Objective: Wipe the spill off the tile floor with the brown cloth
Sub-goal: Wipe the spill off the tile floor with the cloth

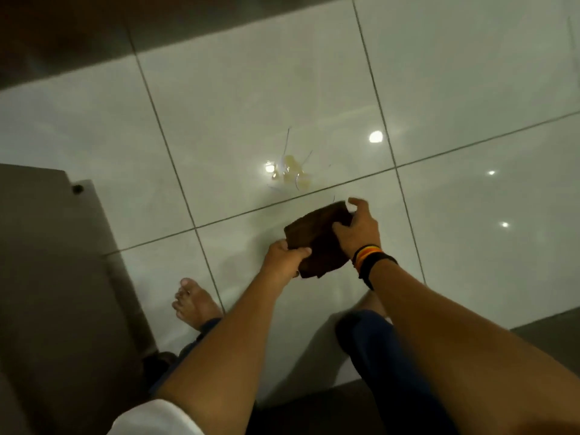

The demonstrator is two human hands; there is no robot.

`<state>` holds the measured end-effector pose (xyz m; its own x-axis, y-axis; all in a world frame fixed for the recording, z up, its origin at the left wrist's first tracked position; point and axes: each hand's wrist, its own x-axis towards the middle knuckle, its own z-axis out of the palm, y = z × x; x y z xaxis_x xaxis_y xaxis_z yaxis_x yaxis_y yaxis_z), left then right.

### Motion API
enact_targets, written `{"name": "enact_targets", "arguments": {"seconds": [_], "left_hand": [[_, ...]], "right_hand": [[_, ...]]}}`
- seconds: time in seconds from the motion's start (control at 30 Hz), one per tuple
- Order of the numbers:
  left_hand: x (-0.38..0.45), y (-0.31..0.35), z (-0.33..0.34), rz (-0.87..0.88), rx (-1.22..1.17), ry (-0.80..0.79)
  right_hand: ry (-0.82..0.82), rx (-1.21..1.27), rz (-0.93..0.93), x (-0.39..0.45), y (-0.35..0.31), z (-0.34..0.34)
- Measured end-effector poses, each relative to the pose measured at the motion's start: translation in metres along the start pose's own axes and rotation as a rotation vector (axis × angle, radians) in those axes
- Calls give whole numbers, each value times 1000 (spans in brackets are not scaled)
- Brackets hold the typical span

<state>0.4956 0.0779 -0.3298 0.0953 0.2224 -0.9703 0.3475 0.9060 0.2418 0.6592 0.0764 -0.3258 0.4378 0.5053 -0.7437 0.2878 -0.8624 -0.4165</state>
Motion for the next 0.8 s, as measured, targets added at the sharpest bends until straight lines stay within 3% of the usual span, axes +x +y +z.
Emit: {"name": "enact_targets", "arguments": {"seconds": [0.07, 0.13, 0.27, 0.33, 0.43, 0.57, 0.7, 0.73, 0.8], "left_hand": [[44, -9, 5, -1, 158, -42], [80, -21, -4, 11, 400, 45], [138, -44, -64, 280, 965, 411], [159, -39, -96, 423, 1153, 444], [182, -19, -125, 488, 1179, 407], [210, 4, -146, 361, 1138, 402], [217, 15, -152, 312, 1149, 317], [213, 18, -153, 296, 1150, 303], [209, 24, -154, 249, 1164, 282]], "right_hand": [[139, -39, 4, 39, 28, 19], [249, -56, 45, 64, 56, 43], [217, -182, -37, 77, 100, 110], [219, -295, -67, 88, 113, 136], [356, -405, -31, 129, 106, 153], [492, -554, -131, 177, 70, 167], [238, -863, -683, 163, 105, 164], [167, -908, -743, 159, 122, 154], [137, -928, -681, 156, 143, 133]]}}
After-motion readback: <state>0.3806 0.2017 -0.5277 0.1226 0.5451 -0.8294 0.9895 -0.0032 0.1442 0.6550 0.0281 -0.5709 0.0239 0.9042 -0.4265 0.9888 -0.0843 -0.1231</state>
